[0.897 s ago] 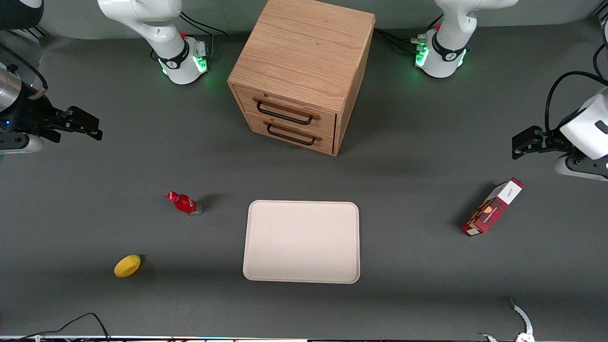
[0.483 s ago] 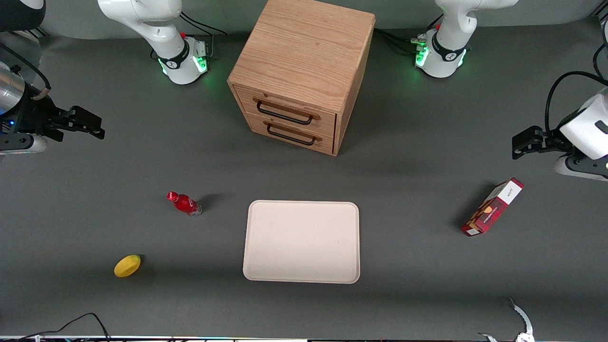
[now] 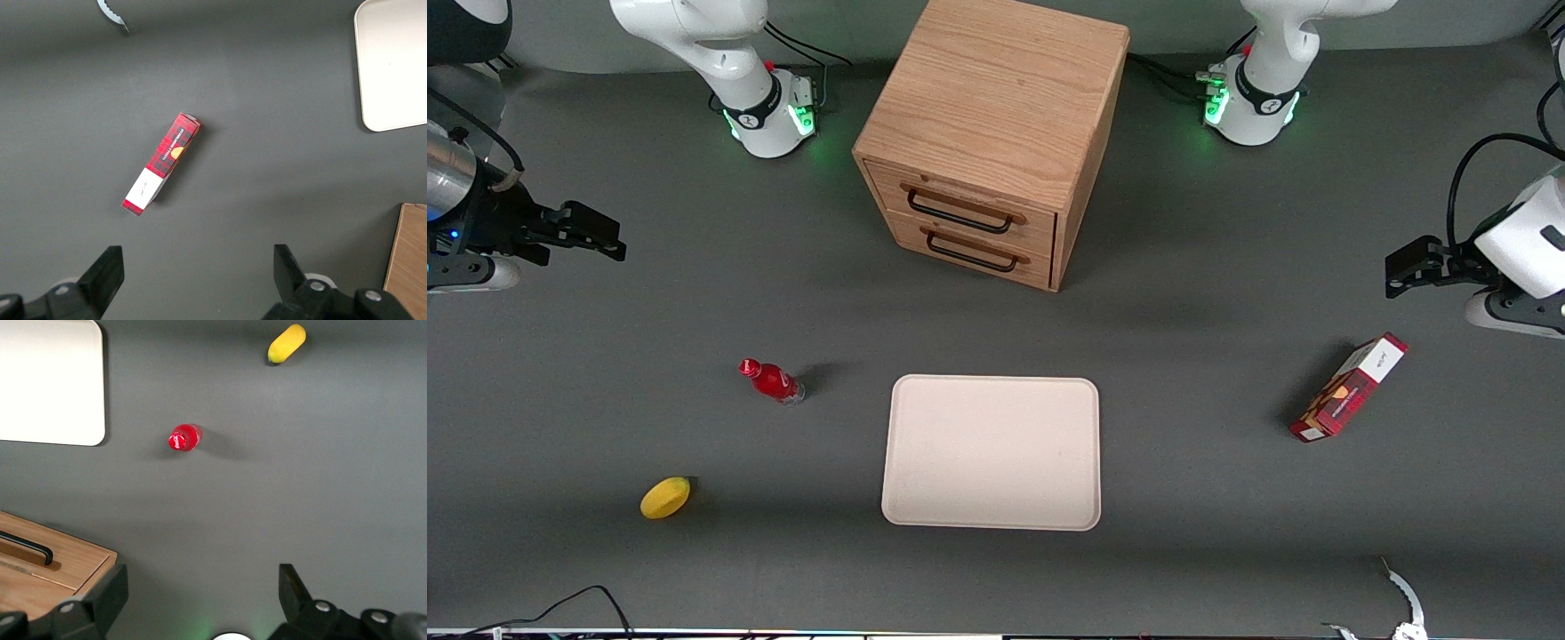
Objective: Place coke bottle on tray
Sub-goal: 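Start moving the right gripper out from its rest pose toward the red bottle, then reach the open right gripper over the red Coca-Cola bottle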
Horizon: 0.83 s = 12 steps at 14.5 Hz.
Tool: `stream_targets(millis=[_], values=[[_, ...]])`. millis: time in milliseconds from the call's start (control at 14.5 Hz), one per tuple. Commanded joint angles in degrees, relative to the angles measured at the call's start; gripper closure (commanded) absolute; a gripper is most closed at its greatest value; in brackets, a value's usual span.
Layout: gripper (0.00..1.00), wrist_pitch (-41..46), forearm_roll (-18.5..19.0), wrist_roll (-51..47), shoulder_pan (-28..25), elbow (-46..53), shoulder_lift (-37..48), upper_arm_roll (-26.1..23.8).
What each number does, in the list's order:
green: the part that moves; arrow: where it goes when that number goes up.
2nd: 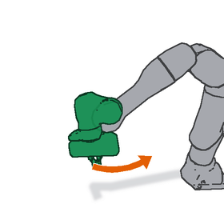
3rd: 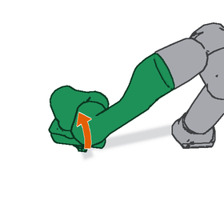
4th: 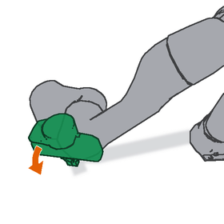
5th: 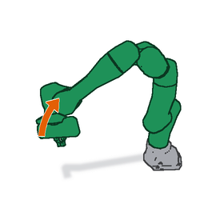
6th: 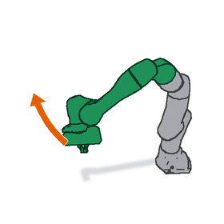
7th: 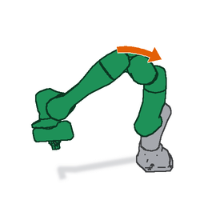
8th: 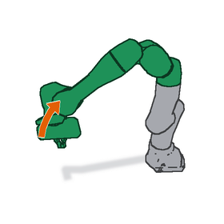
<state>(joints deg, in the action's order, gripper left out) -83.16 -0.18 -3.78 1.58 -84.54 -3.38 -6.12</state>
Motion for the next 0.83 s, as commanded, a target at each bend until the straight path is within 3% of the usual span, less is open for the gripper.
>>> stream_targets(millis=[0, 276, 759], values=[[0.0, 0.5, -1.1, 0.5, 0.4, 2.3, -1.8, -0.4], [0.0, -2.1, -1.1, 0.9, 0.7, 1.0, -3.6, -0.4], [0.0, -14.6, -1.9, 0.4, 0.3, -14.1, 0.8, -0.7]])
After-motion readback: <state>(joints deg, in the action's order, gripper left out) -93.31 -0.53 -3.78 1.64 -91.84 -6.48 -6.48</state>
